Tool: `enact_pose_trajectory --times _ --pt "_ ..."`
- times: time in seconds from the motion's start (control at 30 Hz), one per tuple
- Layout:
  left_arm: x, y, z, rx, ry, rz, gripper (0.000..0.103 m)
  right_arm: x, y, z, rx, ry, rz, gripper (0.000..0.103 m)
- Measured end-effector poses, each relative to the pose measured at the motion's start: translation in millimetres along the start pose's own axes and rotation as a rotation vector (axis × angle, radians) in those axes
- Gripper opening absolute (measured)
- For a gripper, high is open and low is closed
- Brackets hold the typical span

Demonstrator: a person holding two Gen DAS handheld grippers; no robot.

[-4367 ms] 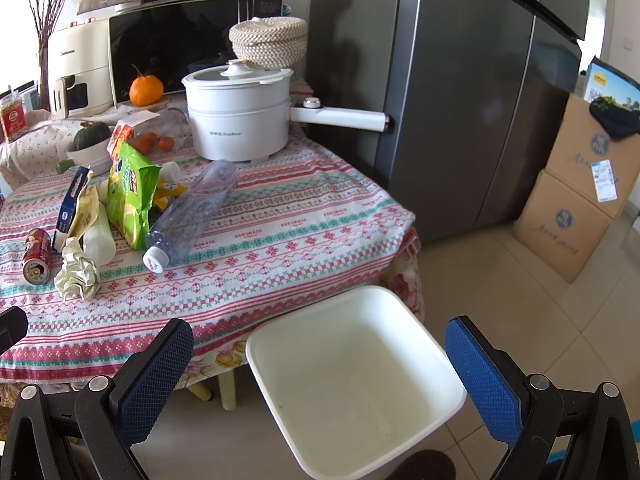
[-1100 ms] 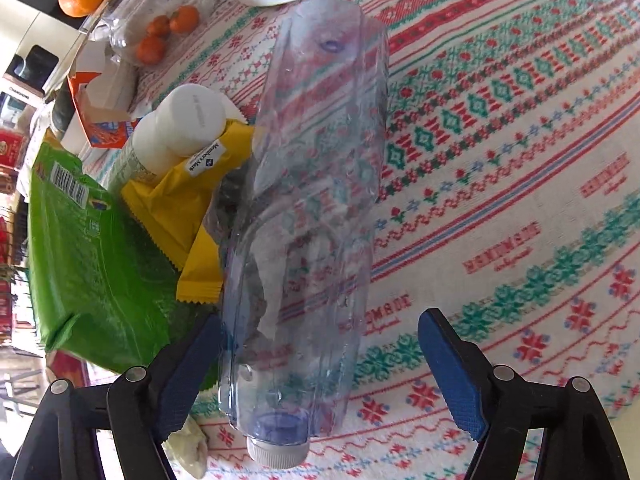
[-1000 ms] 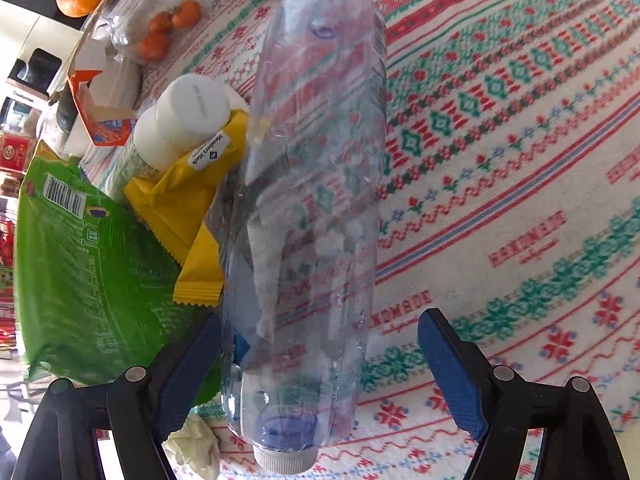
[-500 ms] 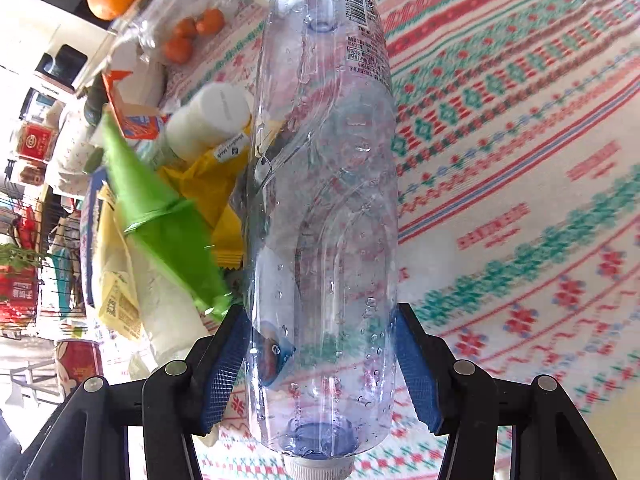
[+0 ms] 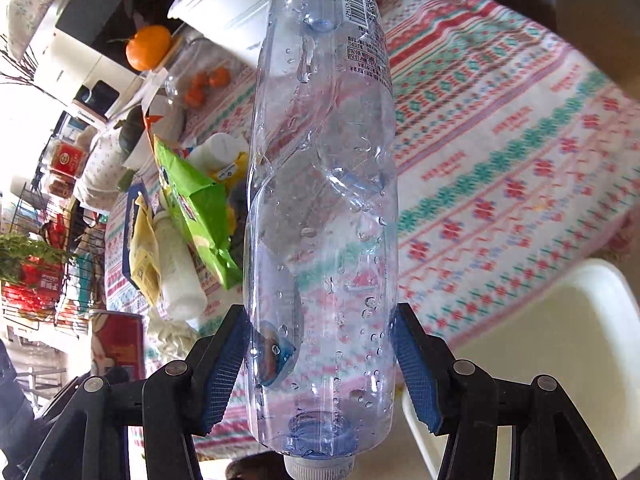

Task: Collect trash
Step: 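Carry the can and bottle to the white bin and release both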

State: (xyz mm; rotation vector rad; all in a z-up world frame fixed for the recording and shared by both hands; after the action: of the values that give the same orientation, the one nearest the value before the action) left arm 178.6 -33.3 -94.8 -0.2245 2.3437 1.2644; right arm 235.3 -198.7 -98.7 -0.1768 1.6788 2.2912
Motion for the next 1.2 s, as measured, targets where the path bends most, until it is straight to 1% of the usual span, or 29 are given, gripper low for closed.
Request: enact_pose_trajectory --times 0.17,0.27,0.4,0.53,0.63,0.83,0.9,1.0,1.03,1.2 --pt "15 -60 -54 0.051 -0.116 0.112 0.057 19 21 -41 0.023 -0.015 -0.02 0.063" --pt "26 -96 -78 0.068 -0.169 0.175 0.057 31 28 -67 0.046 -0.038 -0.024 0.063" --pt "33 -140 -86 0.049 -0.209 0.245 0.057 41 34 -102 0.091 -0.073 -0.024 0.063" --pt "42 -176 -87 0.019 -0.258 0.288 0.057 52 34 -130 0.13 -0.106 -0.002 0.063" --pt "45 -197 -88 0.004 -0.276 0.304 0.057 63 37 -147 0.141 -0.121 0.009 0.063" --pt "51 -227 -87 -0.043 -0.319 0.323 0.057 80 36 -167 0.159 -0.141 0.036 0.063" --pt "61 -227 -91 -0.058 -0.329 0.327 0.057 81 34 -170 0.17 -0.147 0.043 0.063" --pt "61 -235 -93 -0.077 -0.339 0.329 0.056 83 31 -176 0.186 -0.154 0.056 0.063" --pt "61 -235 -93 -0.078 -0.34 0.327 0.055 84 29 -177 0.191 -0.155 0.06 0.063" --pt "61 -228 -96 -0.071 -0.341 0.312 0.055 86 26 -181 0.206 -0.154 0.072 0.063"
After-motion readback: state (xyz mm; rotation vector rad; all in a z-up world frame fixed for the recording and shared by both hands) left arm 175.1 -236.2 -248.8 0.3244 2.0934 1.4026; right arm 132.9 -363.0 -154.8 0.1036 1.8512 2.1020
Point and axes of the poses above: each gripper's, at about its wrist camera, not at the fingertips, and y roughly against the way its jaws point, z to its left, x to its underside, the point moved 5 cm from there along -y, roughly the way its jaws point, and after that the axes turned 15 degrees about x, right-handed, at the moved point
